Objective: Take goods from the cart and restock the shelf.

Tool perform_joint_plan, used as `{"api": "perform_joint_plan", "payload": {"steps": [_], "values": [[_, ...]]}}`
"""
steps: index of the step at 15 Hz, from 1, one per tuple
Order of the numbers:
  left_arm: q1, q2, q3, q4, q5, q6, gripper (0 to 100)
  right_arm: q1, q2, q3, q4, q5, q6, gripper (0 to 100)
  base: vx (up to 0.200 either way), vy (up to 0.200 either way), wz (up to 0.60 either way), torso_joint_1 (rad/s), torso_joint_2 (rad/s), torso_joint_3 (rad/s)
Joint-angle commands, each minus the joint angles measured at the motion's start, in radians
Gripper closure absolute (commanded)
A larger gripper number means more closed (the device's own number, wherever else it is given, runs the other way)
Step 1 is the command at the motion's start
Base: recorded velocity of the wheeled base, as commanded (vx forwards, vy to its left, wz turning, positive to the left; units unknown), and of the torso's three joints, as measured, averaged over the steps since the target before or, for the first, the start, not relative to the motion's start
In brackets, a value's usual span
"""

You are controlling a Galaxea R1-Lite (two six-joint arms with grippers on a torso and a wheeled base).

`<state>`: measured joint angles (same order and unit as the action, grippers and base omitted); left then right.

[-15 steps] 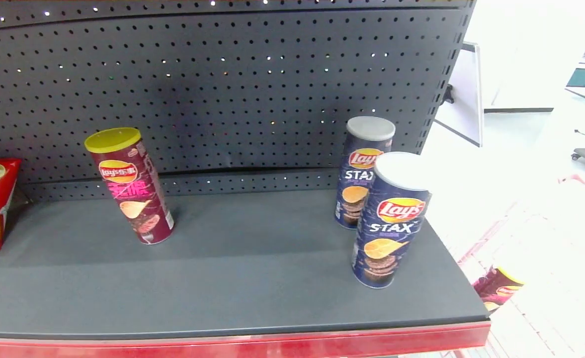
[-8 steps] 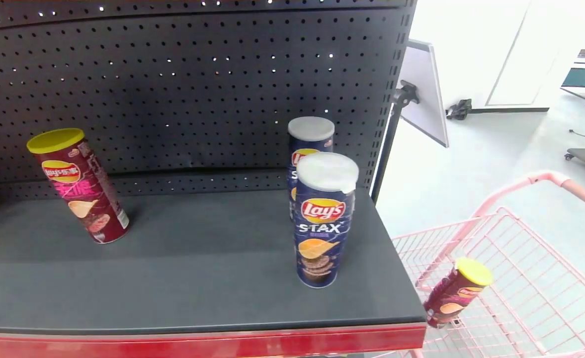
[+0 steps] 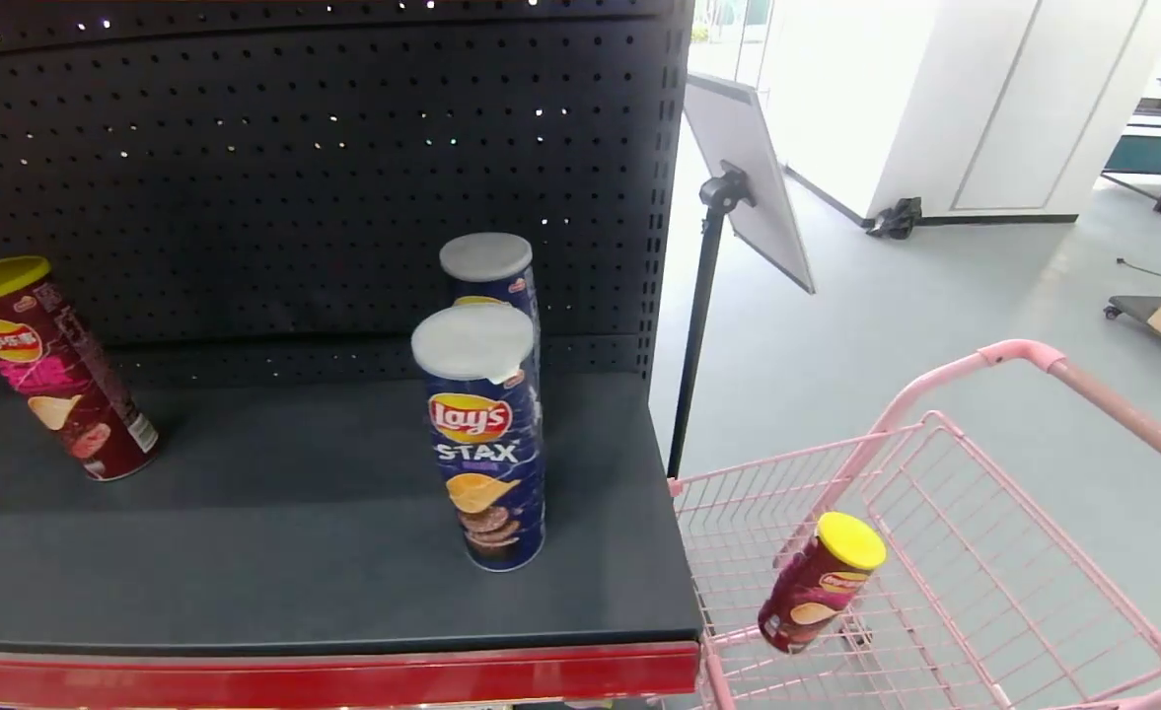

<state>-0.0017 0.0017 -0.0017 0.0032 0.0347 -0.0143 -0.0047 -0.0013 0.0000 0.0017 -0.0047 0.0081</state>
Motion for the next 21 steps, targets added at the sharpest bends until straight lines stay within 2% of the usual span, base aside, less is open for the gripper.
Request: {"api": "perform_joint_plan", "payload": {"steps": [1, 4, 10, 21], "values": [[0.0, 0.001, 0.0, 0.0, 0.001, -0.001, 0, 0.0, 0.001, 0.0, 0.0, 0.0, 0.001, 0, 0.0, 0.0, 0.0, 0.0, 0.0, 0.0], [0.0, 0.001, 0.0, 0.0, 0.001, -0.001, 0, 0.002, 0.001, 0.0, 0.0, 0.0, 0.001, 0, 0.0, 0.0, 0.0, 0.0, 0.0, 0.0], [0.0, 0.001, 0.0, 0.0, 0.001, -0.001, 0, 0.0, 0.001, 0.0, 0.0, 0.0, 0.001, 0, 0.0, 0.0, 0.0, -0.145, 0.34, 0.181], [0.0, 0.001, 0.0, 0.0, 0.001, -0.001, 0, 0.0, 0.001, 0.0, -0.002, 0.002, 0.004, 0, 0.0, 0.0, 0.0, -0.197, 0.49, 0.288]]}}
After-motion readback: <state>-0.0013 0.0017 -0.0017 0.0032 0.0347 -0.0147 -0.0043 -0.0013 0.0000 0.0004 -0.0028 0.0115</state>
